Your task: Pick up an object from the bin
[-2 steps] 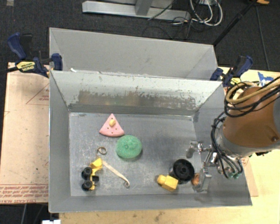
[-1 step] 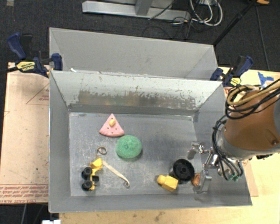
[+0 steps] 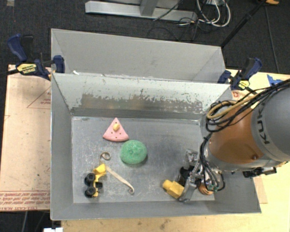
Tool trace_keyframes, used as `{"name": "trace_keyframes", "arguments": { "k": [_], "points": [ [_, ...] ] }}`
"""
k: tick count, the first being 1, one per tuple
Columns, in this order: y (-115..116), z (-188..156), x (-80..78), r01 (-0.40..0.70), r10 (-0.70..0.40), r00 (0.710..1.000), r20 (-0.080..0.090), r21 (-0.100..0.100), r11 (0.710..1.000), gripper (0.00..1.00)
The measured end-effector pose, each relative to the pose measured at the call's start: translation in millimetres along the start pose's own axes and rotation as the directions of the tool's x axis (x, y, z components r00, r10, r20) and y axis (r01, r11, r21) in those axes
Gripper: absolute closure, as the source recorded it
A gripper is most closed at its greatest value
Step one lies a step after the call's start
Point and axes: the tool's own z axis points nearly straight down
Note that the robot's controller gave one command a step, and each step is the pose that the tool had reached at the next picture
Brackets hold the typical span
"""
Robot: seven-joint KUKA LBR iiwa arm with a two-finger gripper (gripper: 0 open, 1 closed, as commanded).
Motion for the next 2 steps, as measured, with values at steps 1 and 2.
{"name": "trace_keyframes", "arguments": {
  "k": [1,2],
  "points": [
    [-3.3,-0.9,3.2,0.138,-0.138,0.990,-0.013,-0.001,0.990,1.00],
    [-3.3,-0.9,3.2,0.138,-0.138,0.990,-0.013,-0.001,0.990,1.00]
  ]
}}
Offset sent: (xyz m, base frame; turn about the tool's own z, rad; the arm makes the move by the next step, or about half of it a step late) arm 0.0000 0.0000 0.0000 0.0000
